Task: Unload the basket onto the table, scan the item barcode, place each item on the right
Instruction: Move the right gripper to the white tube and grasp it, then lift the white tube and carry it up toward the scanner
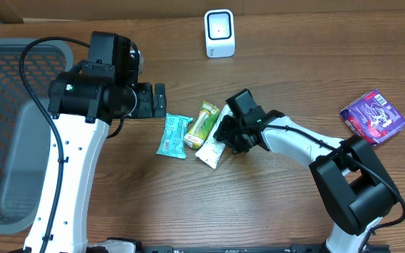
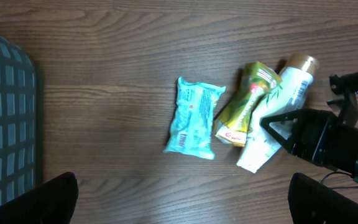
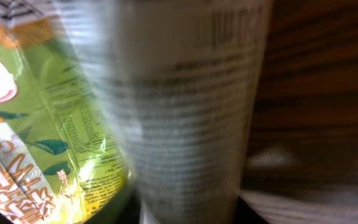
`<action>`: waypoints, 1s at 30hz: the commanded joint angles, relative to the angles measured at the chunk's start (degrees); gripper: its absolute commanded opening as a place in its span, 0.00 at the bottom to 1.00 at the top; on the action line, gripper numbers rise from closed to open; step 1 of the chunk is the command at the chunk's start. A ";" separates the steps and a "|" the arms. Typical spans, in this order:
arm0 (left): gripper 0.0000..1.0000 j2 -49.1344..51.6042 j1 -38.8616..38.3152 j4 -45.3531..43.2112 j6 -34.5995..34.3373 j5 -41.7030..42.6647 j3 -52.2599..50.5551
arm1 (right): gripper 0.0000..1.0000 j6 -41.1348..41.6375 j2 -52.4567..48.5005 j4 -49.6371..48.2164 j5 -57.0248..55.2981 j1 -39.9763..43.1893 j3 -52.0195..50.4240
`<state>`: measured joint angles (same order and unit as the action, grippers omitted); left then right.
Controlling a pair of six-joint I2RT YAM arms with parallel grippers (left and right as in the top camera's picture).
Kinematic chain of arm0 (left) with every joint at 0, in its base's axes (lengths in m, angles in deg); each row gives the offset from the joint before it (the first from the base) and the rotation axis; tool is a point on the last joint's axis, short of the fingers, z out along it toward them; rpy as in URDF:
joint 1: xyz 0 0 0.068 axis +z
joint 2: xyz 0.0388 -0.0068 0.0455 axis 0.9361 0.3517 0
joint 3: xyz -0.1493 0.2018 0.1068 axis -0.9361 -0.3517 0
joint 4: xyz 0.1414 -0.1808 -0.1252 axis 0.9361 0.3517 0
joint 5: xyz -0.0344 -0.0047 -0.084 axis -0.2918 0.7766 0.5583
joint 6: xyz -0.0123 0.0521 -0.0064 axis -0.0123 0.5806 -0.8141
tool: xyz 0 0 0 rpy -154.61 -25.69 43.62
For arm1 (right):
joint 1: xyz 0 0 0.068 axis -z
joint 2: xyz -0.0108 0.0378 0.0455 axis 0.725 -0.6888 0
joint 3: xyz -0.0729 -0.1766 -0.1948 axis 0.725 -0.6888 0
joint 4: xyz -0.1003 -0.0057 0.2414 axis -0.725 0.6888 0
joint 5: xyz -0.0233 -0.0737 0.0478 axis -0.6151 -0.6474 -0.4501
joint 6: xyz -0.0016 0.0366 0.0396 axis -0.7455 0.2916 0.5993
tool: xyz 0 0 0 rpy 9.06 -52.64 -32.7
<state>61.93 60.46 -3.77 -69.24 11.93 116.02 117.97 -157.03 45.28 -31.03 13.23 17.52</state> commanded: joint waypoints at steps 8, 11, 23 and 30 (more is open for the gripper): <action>1.00 0.44 -0.07 -0.20 0.85 0.24 0.17 | 0.15 -14.51 -0.33 0.48 12.39 2.78 2.32; 1.00 0.44 -0.07 -0.20 0.85 0.24 0.17 | 0.15 -27.45 -0.22 5.81 16.90 5.73 5.35; 0.99 0.44 -0.07 -0.20 0.85 0.24 0.17 | 0.26 -68.22 -1.11 23.74 -0.09 17.35 11.52; 1.00 0.44 -0.07 -0.20 0.85 0.24 0.17 | 0.41 -74.90 -1.16 23.71 -0.17 17.55 10.73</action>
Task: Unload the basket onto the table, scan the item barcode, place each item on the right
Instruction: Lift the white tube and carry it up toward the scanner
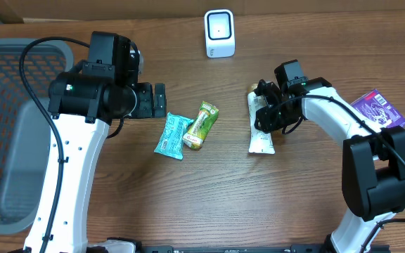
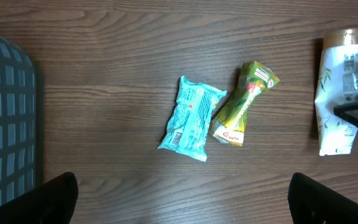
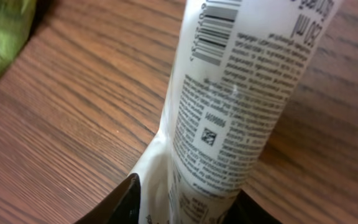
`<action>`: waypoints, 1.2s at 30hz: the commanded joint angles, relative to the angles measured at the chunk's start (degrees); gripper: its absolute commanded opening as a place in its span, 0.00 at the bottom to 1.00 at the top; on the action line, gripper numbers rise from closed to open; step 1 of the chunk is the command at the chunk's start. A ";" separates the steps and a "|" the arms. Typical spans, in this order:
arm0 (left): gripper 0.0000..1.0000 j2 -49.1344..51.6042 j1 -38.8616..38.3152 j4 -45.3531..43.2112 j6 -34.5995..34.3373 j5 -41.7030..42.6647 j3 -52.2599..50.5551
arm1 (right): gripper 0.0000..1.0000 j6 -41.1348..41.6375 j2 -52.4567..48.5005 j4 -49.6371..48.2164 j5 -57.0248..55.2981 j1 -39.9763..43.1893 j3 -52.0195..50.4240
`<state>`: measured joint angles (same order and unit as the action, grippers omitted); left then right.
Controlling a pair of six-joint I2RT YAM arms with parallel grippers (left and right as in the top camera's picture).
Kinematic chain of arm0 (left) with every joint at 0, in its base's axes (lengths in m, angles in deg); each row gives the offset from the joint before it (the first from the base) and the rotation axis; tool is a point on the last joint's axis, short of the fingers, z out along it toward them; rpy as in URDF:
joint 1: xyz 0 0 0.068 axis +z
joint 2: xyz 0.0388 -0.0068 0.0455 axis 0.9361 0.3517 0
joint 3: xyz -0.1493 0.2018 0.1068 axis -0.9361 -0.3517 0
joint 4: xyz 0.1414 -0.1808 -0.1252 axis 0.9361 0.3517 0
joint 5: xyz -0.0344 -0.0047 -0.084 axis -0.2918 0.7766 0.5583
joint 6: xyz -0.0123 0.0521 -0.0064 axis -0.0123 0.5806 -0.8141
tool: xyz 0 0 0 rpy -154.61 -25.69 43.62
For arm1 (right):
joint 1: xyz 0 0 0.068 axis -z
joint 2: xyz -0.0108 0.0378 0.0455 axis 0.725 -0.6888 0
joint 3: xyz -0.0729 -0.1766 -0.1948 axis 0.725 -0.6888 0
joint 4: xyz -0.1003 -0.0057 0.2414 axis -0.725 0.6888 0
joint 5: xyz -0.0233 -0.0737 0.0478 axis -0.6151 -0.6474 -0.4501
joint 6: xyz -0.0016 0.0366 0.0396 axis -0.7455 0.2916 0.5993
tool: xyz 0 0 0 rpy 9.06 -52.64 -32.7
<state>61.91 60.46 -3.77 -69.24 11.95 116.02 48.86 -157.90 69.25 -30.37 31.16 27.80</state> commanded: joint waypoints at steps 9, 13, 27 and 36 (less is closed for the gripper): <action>1.00 0.46 -0.07 -0.20 0.85 0.22 0.17 | 0.88 11.87 -0.28 1.03 0.28 5.86 0.55; 1.00 0.46 -0.07 -0.20 0.85 0.22 0.17 | 0.91 12.07 -0.28 2.01 8.31 9.70 -0.59; 1.00 0.46 -0.07 -0.20 0.85 0.22 0.17 | 0.72 12.11 -0.87 -8.98 22.69 10.84 -14.29; 1.00 0.46 -0.07 -0.20 0.85 0.24 0.17 | 0.12 14.05 -0.87 -14.08 22.84 10.91 -15.19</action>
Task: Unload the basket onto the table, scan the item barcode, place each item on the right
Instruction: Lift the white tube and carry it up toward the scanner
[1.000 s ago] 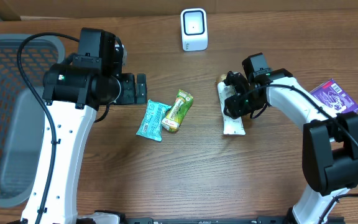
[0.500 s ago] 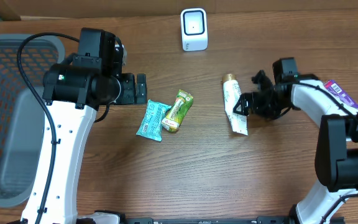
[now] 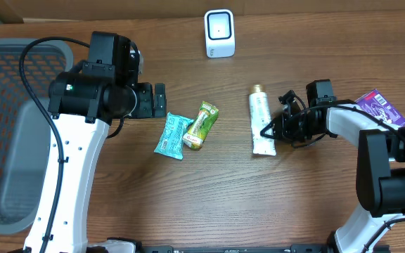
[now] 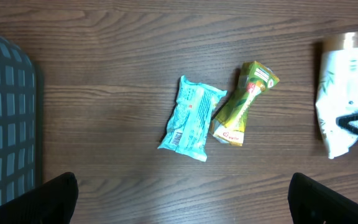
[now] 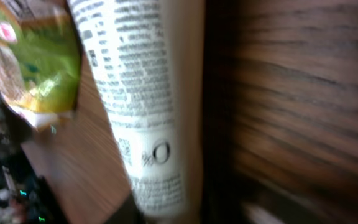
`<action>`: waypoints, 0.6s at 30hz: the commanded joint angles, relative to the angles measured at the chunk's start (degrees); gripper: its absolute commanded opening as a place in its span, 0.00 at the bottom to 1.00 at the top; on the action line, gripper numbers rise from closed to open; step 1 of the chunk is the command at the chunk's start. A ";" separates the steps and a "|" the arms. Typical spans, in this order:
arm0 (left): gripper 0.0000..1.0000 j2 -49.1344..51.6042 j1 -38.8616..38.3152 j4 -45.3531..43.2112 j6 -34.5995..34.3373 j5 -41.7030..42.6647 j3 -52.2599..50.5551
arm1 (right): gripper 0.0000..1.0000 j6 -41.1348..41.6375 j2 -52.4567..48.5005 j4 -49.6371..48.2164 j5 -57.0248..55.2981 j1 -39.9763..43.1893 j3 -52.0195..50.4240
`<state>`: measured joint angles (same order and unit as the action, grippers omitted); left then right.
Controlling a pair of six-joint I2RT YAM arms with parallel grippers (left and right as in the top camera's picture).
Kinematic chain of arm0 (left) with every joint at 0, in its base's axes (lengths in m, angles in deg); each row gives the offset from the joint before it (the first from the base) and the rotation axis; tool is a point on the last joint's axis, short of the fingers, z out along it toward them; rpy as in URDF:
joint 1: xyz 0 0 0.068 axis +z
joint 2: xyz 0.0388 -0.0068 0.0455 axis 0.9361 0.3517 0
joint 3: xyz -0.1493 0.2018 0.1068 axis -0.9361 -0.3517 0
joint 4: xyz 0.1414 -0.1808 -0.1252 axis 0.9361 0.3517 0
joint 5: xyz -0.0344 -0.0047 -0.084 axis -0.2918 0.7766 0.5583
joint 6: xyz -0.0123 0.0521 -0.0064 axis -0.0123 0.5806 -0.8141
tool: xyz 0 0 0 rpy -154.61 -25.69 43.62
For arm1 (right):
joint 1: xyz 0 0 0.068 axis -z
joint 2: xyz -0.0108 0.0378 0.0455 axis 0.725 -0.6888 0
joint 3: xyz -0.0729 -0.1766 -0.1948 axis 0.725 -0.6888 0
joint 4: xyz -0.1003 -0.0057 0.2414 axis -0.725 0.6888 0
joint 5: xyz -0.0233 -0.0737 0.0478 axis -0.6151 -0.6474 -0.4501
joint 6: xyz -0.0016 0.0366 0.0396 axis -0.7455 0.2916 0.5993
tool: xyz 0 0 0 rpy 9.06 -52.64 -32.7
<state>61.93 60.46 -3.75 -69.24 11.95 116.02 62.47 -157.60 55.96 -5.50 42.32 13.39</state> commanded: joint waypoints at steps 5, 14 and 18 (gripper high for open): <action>0.99 0.44 -0.07 -0.22 0.85 0.22 0.17 | 0.04 0.39 -1.05 -0.98 -0.26 -0.26 0.48; 1.00 0.44 -0.07 -0.22 0.85 0.24 0.17 | 0.04 -4.74 3.15 12.11 2.78 -0.35 11.45; 1.00 0.44 -0.07 -0.22 0.85 0.22 0.17 | 0.04 -11.13 7.13 21.09 2.78 -1.07 17.44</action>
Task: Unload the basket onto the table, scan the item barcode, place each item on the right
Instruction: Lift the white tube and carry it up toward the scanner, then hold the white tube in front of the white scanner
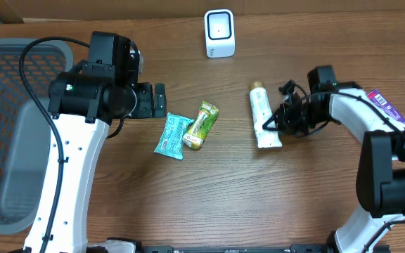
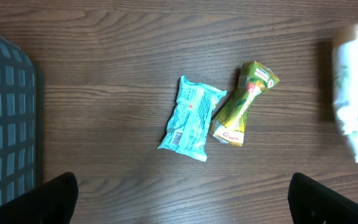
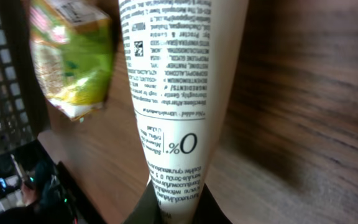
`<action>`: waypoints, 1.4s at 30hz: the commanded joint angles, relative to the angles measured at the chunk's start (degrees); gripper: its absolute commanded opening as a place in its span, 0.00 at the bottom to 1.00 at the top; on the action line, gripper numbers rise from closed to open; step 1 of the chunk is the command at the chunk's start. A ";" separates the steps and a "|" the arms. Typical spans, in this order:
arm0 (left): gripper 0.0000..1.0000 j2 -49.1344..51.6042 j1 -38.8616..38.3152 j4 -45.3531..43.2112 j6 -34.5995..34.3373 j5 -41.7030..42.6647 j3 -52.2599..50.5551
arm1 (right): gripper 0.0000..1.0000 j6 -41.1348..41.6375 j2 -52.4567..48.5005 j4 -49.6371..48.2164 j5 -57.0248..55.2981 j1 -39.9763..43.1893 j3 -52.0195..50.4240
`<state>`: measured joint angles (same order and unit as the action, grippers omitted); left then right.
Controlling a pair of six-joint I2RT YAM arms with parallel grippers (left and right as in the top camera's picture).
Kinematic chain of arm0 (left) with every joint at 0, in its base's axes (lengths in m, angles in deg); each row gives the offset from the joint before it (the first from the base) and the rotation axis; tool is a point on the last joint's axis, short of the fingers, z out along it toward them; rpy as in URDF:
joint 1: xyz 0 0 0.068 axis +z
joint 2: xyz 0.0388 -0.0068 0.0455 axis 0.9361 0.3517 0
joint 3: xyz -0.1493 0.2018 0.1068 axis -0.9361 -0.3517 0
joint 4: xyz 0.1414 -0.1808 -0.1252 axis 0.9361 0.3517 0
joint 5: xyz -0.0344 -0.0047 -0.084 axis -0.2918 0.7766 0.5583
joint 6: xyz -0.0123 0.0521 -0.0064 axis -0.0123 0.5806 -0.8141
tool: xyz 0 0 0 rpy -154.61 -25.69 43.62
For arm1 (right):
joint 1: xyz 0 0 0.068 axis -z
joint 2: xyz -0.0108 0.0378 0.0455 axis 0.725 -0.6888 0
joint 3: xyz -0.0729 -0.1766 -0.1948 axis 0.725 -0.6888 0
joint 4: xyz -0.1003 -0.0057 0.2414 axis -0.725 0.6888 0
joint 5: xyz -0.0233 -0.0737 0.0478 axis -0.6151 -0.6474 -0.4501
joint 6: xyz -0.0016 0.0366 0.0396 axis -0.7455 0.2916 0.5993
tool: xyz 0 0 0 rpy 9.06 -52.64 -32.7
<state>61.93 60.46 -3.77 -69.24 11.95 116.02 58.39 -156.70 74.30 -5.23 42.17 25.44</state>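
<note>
A white tube (image 1: 262, 117) with a gold cap lies lengthwise right of the table's middle, cap toward the back. My right gripper (image 1: 278, 131) is shut on the tube's flat crimped end (image 3: 174, 199); fine print runs along the tube (image 3: 176, 68). The white barcode scanner (image 1: 219, 33) stands at the back middle. My left gripper (image 1: 150, 100) is open, hovering left of the snacks, nothing between its fingertips (image 2: 55, 199). The tube (image 2: 353, 106) shows blurred at the left wrist view's right edge.
A teal packet (image 1: 172, 135) and a green-yellow pouch (image 1: 201, 125) lie side by side at centre. A purple packet (image 1: 385, 105) sits at the right edge, partly behind my right arm. A grey mesh basket (image 1: 5, 140) fills the left side.
My right gripper, still shut on the tube's crimped end, has shifted a little toward the back and right with it. The left arm and the snacks are unchanged.
The tube lay against the green pouch with my right gripper at it. Then the tube was apart from the snacks, farther right. Later it lay lengthwise with the gripper at its crimped end, and now it sits slightly farther back.
</note>
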 commanded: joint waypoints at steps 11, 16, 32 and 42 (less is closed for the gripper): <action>1.00 0.44 -0.07 -0.20 0.85 0.22 0.17 | 0.04 -7.76 25.51 3.19 -4.92 -3.93 7.13; 0.99 0.44 -0.07 -0.20 0.85 0.22 0.17 | 0.04 -3.61 32.54 2.34 -13.38 -6.45 7.10; 1.00 0.44 -0.07 -0.20 0.85 0.22 0.17 | 0.04 10.49 33.22 -8.09 -48.87 -19.41 7.06; 1.00 0.44 -0.07 -0.20 0.85 0.22 0.17 | 0.04 -2.14 21.29 -28.70 -74.99 -25.22 7.08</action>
<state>61.93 60.46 -3.75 -69.24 11.95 116.02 63.26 -134.21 50.57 -66.32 18.57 30.27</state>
